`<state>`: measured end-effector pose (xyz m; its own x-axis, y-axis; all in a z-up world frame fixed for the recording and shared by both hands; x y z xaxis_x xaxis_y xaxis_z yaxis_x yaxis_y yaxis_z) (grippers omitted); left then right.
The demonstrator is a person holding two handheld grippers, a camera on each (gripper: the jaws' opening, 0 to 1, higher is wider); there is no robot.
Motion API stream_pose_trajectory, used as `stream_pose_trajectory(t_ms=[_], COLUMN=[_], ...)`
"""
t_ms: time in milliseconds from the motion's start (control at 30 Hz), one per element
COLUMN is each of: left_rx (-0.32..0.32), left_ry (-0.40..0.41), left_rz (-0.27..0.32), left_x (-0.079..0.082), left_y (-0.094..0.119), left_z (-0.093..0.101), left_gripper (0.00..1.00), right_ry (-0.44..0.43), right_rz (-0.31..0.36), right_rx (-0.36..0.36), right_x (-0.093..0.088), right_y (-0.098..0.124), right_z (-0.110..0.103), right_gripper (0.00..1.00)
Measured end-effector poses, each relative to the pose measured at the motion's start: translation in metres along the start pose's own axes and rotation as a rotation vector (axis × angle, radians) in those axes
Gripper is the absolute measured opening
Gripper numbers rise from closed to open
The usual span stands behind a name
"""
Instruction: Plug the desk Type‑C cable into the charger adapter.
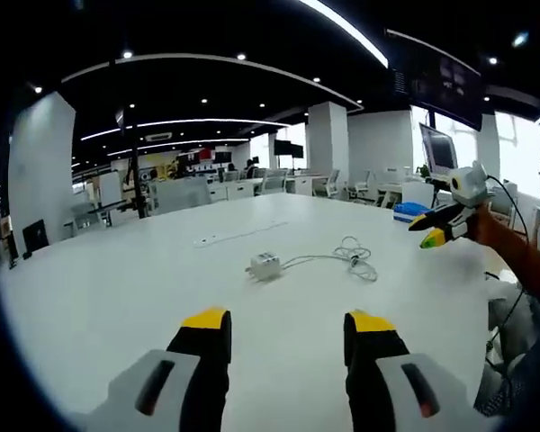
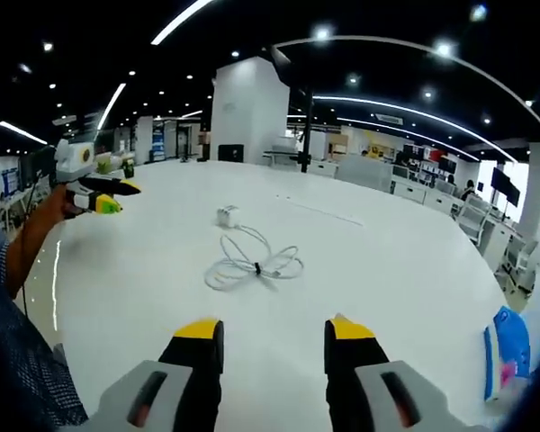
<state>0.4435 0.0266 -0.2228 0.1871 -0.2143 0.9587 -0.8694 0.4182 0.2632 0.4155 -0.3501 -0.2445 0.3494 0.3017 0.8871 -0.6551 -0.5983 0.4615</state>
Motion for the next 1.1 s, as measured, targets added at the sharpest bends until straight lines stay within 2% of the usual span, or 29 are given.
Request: stream_pose_trajectory(t_ms=[167,300,400,500,600,667,733,767,967,1100], left_rx=[0.068,0.090,0.157,0.177,0.156,0.180,0.205,0.222,0.231,0.176], left_ry=[0.009,0.044,0.010,0.044,0.084,0.138,0.140,0.133,0.097,0.161], left_rz=[-0.025,-0.024,-0.035,-0.029,-0.039,-0.028,-0.008,0.021,-0.013,0.018], left_x=[-0.007,-0.007,-0.012,-0.020,-0.025,-0.025,-0.024,-0.022,-0.025,-0.016], left_y=[0.009,0.021,0.029,0.035,0.041,0.046,0.049,0.050,0.046,0.043], left_z=[0.001,0.002,0.001,0.004,0.010,0.009,0.006,0.005,-0.005,-0.002], left_gripper=[0.50,0.47,0.46,0.44,0.44,0.44,0.41,0.39,0.39,0.43], right_ry=[-0.050,-0.060,-0.072,-0.067,-0.063,-0.072,-0.064,-0.059,-0.077,-0.085], right_rz=[0.033,0.016,0.003,0.013,0.003,0.003,-0.019,-0.017,0.008,0.024], right_rx=[-0.012,-0.031,-0.042,-0.077,-0.084,-0.088,-0.103,-0.118,-0.103,-0.115], right_x=[-0.013,-0.019,-0.023,-0.025,-0.026,-0.026,-0.027,-0.025,-0.017,-0.015], right_y=[0.013,0.021,0.026,0.029,0.030,0.030,0.030,0.031,0.029,0.032], right_z=[-0.009,-0.015,-0.020,-0.024,-0.033,-0.036,-0.038,-0.038,-0.048,-0.046], right_gripper=[0.46,0.45,0.43,0.42,0.44,0.45,0.46,0.46,0.47,0.47])
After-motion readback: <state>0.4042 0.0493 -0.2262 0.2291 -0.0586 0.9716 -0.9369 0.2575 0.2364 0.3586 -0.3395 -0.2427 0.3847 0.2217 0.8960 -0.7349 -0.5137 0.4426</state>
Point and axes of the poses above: the point that each gripper's makers call its tool centre point, and the gripper's own axes: y roughly backward along the fingers, z roughly to its right, x roughly out of its top, the point moved 6 cm from there along y, roughly backward along the fingers, and after that the axes turned 14 degrees about x, right-handed, at the moved point
